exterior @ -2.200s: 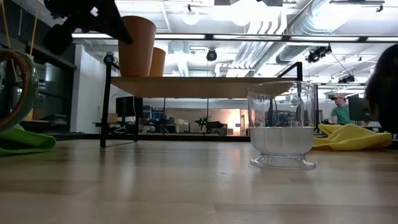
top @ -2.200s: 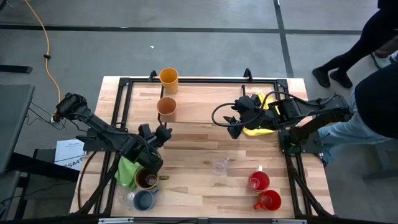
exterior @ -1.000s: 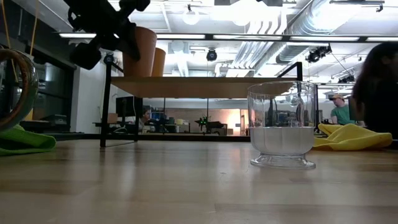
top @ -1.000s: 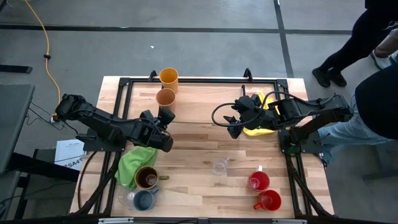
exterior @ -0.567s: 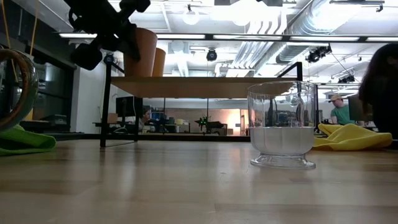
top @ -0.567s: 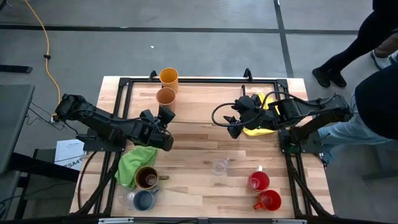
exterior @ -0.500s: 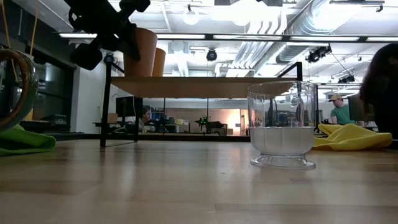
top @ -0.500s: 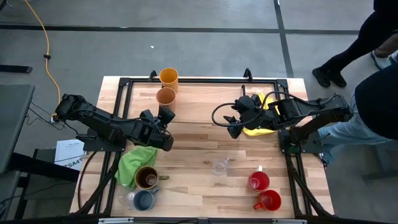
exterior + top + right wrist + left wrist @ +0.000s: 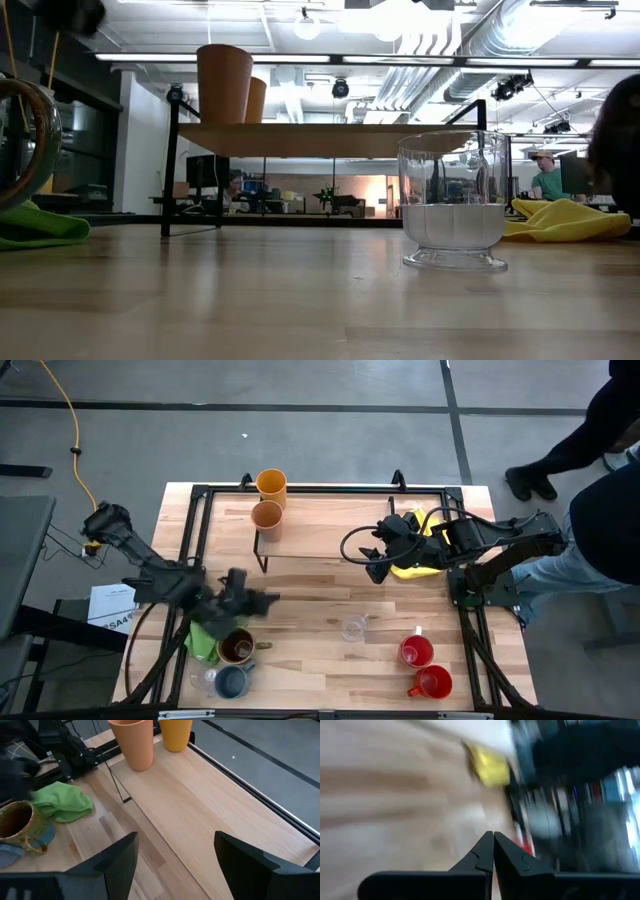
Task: Stack small to large cups/mugs on shelf
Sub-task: Put the red and white mug on the shelf
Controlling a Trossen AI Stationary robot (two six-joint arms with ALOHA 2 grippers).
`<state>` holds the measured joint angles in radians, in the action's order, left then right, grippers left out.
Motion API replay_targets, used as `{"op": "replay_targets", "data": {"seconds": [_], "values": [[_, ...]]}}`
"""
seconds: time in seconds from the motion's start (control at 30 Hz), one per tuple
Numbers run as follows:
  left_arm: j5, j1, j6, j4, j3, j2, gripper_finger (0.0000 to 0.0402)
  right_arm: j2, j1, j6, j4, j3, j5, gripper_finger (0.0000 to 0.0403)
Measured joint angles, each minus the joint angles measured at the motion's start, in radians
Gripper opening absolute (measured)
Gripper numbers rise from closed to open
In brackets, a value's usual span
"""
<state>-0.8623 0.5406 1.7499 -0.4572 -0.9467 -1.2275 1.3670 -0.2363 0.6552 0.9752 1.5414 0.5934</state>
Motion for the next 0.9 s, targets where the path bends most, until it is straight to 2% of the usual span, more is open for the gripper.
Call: {"op": "replay_targets", "data": {"seconds": [0.13, 0.23, 0.33, 0.47, 0.57, 0.63, 0.8, 0.9], "values": [[0.189, 0.068, -0.445, 0.171, 0.0, 0.068, 0.0, 0.0, 0.0, -0.005, 0.001, 0.0, 0.0, 0.0252], [0.268, 0.07, -0.76, 0.305, -0.004, 0.108, 0.0, 0.0, 0.0, -0.011, 0.012, 0.0, -0.006, 0.0252], [0.229, 0.068, -1.102, 0.352, -0.059, 0.132, 0.0001, 0.0, 0.0, -0.055, 0.015, 0.0, -0.054, 0.0252], [0.056, 0.068, -1.452, 0.278, -0.174, 0.141, 0.0013, 0.0, 0.0, -0.124, 0.011, 0.0, -0.142, 0.0252], [-0.053, 0.068, -1.538, 0.204, -0.284, 0.146, 0.0045, 0.0, 0.0, -0.196, -0.008, 0.0, -0.188, 0.0252], [-0.072, 0.068, -1.544, 0.143, -0.359, 0.149, 0.0074, 0.0, 0.0, -0.24, -0.04, 0.0, -0.213, 0.0252], [0.018, 0.068, -1.542, -0.052, -0.502, 0.15, 0.0155, 0.0, 0.0, -0.27, -0.162, 0.0, -0.253, 0.0252], [0.079, 0.068, -1.56, -0.13, -0.518, 0.169, 0.0198, 0.0, -0.01, -0.242, -0.234, 0.0, -0.255, 0.0252]]}}
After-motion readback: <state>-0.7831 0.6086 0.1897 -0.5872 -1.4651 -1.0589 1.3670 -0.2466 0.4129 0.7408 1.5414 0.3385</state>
